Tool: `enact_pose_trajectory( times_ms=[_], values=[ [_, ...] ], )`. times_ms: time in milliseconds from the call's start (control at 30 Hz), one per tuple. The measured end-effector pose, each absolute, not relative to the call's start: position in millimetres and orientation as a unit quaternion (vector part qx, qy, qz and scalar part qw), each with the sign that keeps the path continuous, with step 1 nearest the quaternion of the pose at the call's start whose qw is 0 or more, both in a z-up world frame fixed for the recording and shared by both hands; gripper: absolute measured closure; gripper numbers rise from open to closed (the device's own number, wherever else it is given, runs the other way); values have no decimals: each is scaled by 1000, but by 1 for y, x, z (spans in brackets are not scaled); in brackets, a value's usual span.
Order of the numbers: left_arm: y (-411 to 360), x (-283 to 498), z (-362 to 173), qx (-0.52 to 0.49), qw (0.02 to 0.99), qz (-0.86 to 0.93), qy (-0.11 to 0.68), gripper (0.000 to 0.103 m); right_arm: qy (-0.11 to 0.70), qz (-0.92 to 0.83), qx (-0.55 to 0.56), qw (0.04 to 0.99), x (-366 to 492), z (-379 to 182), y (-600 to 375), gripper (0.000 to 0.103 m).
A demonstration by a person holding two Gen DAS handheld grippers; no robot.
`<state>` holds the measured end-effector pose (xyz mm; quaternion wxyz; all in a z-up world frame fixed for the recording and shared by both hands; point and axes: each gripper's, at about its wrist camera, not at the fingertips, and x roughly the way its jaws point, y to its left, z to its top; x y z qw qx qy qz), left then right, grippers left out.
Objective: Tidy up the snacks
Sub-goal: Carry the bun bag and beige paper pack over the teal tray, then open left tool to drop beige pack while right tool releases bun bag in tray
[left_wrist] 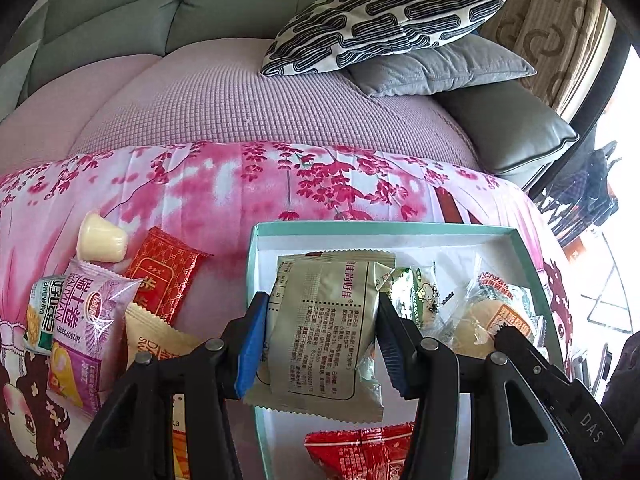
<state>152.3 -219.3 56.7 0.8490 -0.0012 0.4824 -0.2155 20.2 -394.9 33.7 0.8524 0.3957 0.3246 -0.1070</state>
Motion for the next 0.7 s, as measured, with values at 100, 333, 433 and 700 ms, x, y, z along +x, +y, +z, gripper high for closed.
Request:
enact_pose_trajectory(
  times_ms=[100, 333, 433, 700],
  values=[
    [-223, 155, 52, 6, 848, -214, 485, 49, 331, -114, 390, 852, 22, 33, -395, 56],
    [-232, 157, 44, 17, 843, -209, 496, 49, 350, -133, 370, 850, 25, 33, -395, 54],
    [-236, 155, 43, 23, 841, -208, 500, 48, 356, -141, 357, 852, 26, 35, -394, 53],
    [-234, 147, 63, 21, 849, -211, 483, 38, 357, -155, 333, 859, 23, 45, -395, 34]
  ],
)
